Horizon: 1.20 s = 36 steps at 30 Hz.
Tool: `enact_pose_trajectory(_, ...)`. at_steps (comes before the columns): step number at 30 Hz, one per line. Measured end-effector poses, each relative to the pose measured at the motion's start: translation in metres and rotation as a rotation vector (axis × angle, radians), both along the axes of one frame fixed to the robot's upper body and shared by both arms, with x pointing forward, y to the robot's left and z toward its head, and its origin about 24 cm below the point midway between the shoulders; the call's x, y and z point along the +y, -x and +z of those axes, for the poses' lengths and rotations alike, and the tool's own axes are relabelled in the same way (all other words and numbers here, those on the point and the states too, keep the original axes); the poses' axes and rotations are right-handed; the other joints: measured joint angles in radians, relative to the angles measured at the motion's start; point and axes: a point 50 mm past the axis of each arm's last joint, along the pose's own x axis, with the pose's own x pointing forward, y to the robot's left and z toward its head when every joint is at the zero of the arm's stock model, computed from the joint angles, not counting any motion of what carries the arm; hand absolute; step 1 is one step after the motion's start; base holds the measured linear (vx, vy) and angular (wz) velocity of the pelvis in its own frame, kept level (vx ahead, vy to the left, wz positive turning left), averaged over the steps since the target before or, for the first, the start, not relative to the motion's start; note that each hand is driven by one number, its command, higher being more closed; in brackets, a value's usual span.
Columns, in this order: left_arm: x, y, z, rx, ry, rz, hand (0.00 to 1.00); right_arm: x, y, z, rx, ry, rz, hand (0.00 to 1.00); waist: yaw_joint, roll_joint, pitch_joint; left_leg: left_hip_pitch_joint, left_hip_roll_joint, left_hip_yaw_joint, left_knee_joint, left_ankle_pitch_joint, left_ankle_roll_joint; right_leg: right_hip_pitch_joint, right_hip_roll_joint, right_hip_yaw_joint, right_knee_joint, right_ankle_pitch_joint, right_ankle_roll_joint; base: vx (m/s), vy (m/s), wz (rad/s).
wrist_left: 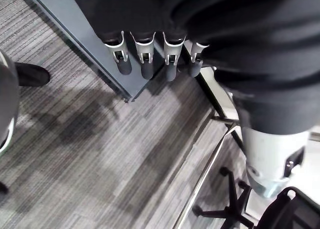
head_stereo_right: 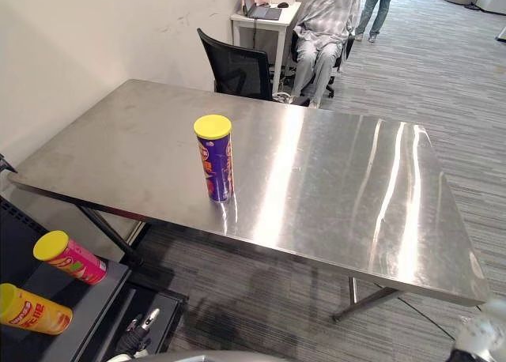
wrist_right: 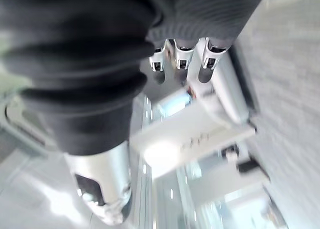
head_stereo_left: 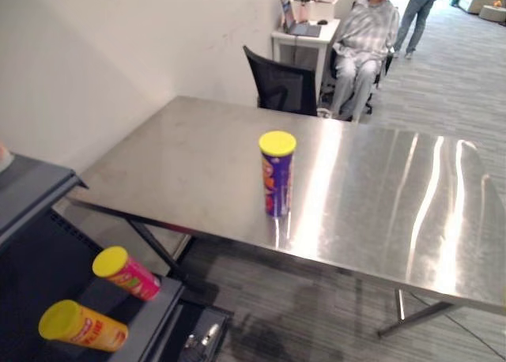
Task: Put the gum and the chips on the shelf.
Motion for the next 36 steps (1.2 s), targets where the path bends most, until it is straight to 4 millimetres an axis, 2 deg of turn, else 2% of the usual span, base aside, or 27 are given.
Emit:
enact_pose_trajectory(1, -0.002, 0.000, 0.000, 0.001, 0.005, -0.011, 0.00, 0.020, -0.018, 0.008, 0.016, 0.083, 0.132, 0.00, 0.003, -0.001, -0.004, 0.000, -0.001, -0.001, 0.000, 0.000, 0.001, -0.002, 0.000, -0.001, 0.000, 0.001, 0.001, 0.00, 0.000, 0.00)
enact_pose_trajectory(2, -0.003, 0.000, -0.001, 0.003, 0.007, -0.017, 0.00, 0.030, -0.027, 0.010, 0.026, 0.118, 0.192, 0.00, 0.005, 0.002, -0.007, 0.000, -0.004, -0.001, 0.001, 0.000, 0.001, -0.002, -0.001, -0.001, 0.000, 0.001, 0.001, 0.00, 0.000, 0.00)
enact_pose_trajectory(3, -0.004, 0.003, -0.001, 0.012, 0.004, -0.030, 0.00, 0.053, -0.045, 0.012, 0.058, 0.194, 0.339, 0.00, 0.010, -0.007, -0.011, -0.007, -0.008, -0.003, 0.001, 0.000, 0.001, -0.009, -0.001, -0.001, 0.000, 0.001, 0.002, 0.00, 0.000, 0.00)
enact_pose_trajectory(6, -0.003, 0.004, -0.001, 0.019, -0.014, -0.051, 0.00, 0.082, -0.063, 0.003, 0.132, 0.286, 0.530, 0.00, 0.012, -0.021, -0.018, -0.037, -0.016, -0.030, 0.016, 0.000, 0.002, -0.019, -0.008, -0.012, -0.005, 0.004, 0.005, 0.00, 0.021, 0.14)
enact_pose_trajectory(11, 0.000, 0.007, -0.002, 0.033, -0.047, -0.073, 0.00, 0.129, -0.090, -0.005, 0.238, 0.447, 0.909, 0.00, -0.002, -0.013, -0.022, -0.057, -0.031, -0.086, 0.018, 0.003, 0.007, -0.013, -0.016, -0.030, -0.031, 0.026, 0.012, 0.00, 0.024, 0.10)
enact_pose_trajectory(15, 0.000, 0.007, -0.002, 0.033, -0.052, -0.073, 0.00, 0.143, -0.099, -0.010, 0.287, 0.481, 1.078, 0.00, -0.002, -0.012, -0.022, -0.070, -0.033, -0.114, 0.033, 0.004, 0.008, -0.010, -0.018, -0.042, -0.041, 0.042, 0.012, -0.04, 0.016, 0.10)
enact_pose_trajectory(17, 0.002, 0.007, -0.001, 0.038, -0.067, -0.076, 0.00, 0.152, -0.105, -0.006, 0.299, 0.531, 1.156, 0.00, -0.003, -0.013, -0.021, -0.075, -0.042, -0.131, 0.032, 0.009, 0.015, -0.004, -0.025, -0.054, -0.051, 0.045, 0.015, -0.06, 0.019, 0.13)
enact_pose_trajectory(24, 0.003, 0.006, -0.001, 0.041, -0.085, -0.084, 0.00, 0.163, -0.122, 0.013, 0.271, 0.597, 1.202, 0.00, -0.003, -0.010, -0.014, -0.088, -0.068, -0.167, 0.016, 0.038, 0.038, 0.000, -0.043, -0.083, -0.066, 0.052, 0.024, -0.08, 0.012, 0.13)
enact_pose_trajectory(31, 0.012, 0.006, 0.001, 0.040, -0.105, -0.089, 0.00, 0.179, -0.140, 0.026, 0.272, 0.635, 1.265, 0.00, -0.001, -0.021, 0.003, -0.088, -0.074, -0.176, -0.002, 0.054, 0.042, -0.005, -0.044, -0.086, -0.072, 0.063, 0.022, -0.01, 0.004, 0.01)
enact_pose_trajectory(36, 0.016, 0.007, 0.001, 0.047, -0.107, -0.099, 0.00, 0.183, -0.153, 0.025, 0.328, 0.649, 1.305, 0.00, 0.004, -0.027, 0.014, -0.089, -0.078, -0.193, -0.003, 0.054, 0.043, 0.004, -0.044, -0.097, -0.080, 0.065, 0.020, 0.02, 0.005, 0.06)
